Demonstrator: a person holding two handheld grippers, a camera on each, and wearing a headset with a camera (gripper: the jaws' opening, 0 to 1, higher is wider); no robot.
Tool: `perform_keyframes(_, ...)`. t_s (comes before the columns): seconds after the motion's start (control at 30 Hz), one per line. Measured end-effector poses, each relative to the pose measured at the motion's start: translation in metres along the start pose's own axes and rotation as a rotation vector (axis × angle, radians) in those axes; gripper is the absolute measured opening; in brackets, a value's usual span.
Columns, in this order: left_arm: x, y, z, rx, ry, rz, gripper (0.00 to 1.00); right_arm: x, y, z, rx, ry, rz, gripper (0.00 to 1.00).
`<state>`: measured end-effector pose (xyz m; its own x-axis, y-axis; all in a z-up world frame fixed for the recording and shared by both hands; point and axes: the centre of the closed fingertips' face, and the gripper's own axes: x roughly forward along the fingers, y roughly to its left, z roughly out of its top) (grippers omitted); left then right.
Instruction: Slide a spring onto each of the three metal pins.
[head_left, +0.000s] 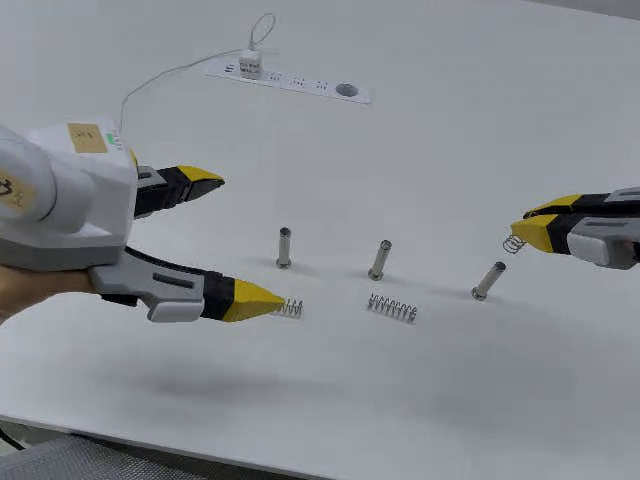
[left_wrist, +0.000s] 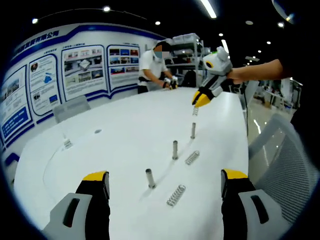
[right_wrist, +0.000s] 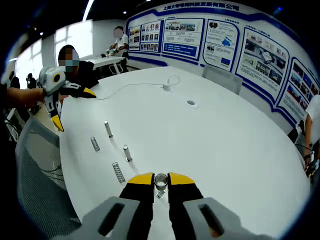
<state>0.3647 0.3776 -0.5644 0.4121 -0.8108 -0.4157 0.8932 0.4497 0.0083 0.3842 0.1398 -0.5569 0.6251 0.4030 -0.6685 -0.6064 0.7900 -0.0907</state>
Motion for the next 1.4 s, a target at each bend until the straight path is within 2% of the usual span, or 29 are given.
perform_keyframes(0.03, -0.001, 0.001, 0.000, -0.003, -0.003, 0.004, 1.00, 0.002, -0.001, -0.003, 0.011, 0.006, 0.001, 0.10)
perform_keyframes(0.17, -0.003, 0.001, -0.002, 0.010, 0.009, 0.005, 1.00, 0.007, -0.003, -0.008, 0.030, 0.017, -0.001, 0.10)
perform_keyframes(0.33, -0.006, 0.004, -0.006, 0.000, 0.024, 0.020, 1.00, 0.013, -0.005, -0.015, 0.029, 0.037, -0.003, 0.11)
perform_keyframes(0.4, -0.008, 0.007, 0.002, -0.017, -0.022, 0.039, 1.00, 0.014, -0.005, -0.017, 0.031, 0.042, -0.001, 0.11)
perform_keyframes(0.43, -0.009, 0.009, 0.004, -0.025, -0.025, 0.044, 1.00, 0.015, -0.005, -0.017, 0.033, 0.042, 0.003, 0.11)
perform_keyframes(0.63, -0.009, 0.011, 0.001, -0.023, -0.009, 0.047, 1.00, 0.021, -0.003, -0.023, 0.009, 0.064, 0.006, 0.11)
perform_keyframes(0.97, -0.011, 0.007, -0.006, -0.026, 0.017, 0.040, 1.00, 0.030, -0.001, -0.032, 0.025, 0.081, 0.015, 0.11)
perform_keyframes(1.17, -0.012, 0.008, -0.006, -0.032, 0.017, 0.046, 1.00, 0.039, -0.002, -0.041, 0.013, 0.100, 0.011, 0.11)
perform_keyframes(1.23, -0.014, 0.007, -0.004, -0.038, 0.011, 0.045, 1.00, 0.042, -0.001, -0.044, 0.020, 0.104, 0.013, 0.11)
perform_keyframes(1.3, -0.015, 0.006, 0.004, -0.046, -0.024, 0.041, 1.00, 0.044, -0.001, -0.046, 0.027, 0.105, 0.013, 0.11)
perform_keyframes(1.4, -0.015, 0.008, 0.005, -0.033, -0.018, 0.048, 1.00, 0.047, 0.000, -0.050, 0.024, 0.112, 0.016, 0.11)
